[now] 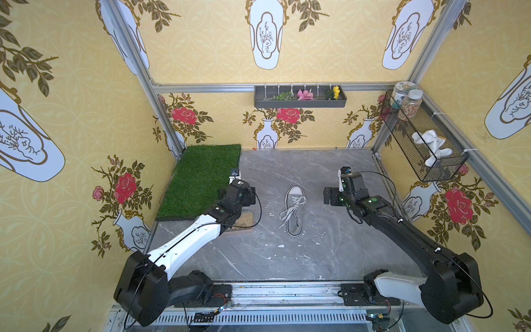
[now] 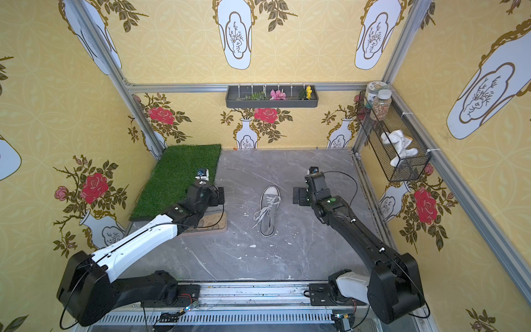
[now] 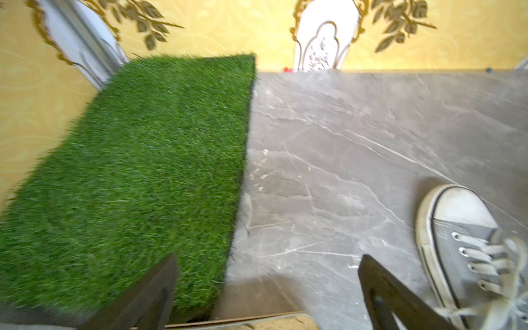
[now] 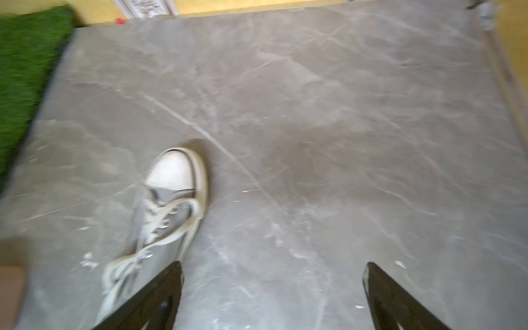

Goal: Tie the shoes
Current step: Adjust the shoe at the center of the board, then reset both arms

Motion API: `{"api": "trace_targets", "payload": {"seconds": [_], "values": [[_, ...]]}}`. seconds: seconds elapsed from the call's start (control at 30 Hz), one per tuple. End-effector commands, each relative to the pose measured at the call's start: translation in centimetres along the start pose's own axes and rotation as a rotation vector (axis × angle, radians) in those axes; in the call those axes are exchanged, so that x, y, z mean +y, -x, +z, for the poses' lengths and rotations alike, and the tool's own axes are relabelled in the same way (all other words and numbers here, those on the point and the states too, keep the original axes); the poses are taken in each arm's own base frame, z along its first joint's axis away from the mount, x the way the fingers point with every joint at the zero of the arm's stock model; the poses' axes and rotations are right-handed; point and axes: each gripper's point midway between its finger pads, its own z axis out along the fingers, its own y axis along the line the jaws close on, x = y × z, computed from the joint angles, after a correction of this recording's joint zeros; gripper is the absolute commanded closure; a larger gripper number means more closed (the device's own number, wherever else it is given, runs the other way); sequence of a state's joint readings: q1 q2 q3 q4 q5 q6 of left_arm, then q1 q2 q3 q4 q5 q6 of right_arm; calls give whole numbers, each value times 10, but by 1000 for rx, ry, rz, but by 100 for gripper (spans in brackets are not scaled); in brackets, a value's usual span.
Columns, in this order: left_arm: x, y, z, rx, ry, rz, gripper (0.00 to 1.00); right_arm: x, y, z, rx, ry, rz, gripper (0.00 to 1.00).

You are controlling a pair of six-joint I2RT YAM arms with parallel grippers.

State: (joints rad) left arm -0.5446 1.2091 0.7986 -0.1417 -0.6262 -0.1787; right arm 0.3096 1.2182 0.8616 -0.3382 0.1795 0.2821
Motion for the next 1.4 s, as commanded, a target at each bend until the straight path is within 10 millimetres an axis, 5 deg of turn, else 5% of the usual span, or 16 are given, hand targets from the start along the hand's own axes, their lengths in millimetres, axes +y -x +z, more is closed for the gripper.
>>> {"api": "trace_targets", "payload": {"seconds": [0.0,0.1,0.2,0.4,0.53,0.67,0.87,1.03,1.13,1.37], "values": [[43,14,-6,-137,149,-68,0,-39,15,-1,-127,-173,-28,3],[84,4,-1,-184,239,-143,0,-62,10,10,-161,-229,-4,3],[100,-9,10,-216,253,-153,0,-75,0,24,-203,-205,24,3],[90,-22,26,-206,136,-99,0,-90,-17,40,-261,-157,40,3],[105,-26,28,-207,100,-224,0,-88,-27,50,-250,-138,2,3],[104,-16,27,-262,49,-240,0,-89,-38,59,-260,-135,-14,3],[108,-15,20,-314,39,-267,0,-88,-37,49,-311,-127,-20,3],[112,-32,27,-167,71,-258,0,-94,-34,38,-432,-154,-40,3],[112,-47,32,-185,60,-278,0,-101,-51,54,-415,-167,-22,3],[113,-59,34,-192,29,-293,0,-104,-48,60,-385,-178,-7,3]]}}
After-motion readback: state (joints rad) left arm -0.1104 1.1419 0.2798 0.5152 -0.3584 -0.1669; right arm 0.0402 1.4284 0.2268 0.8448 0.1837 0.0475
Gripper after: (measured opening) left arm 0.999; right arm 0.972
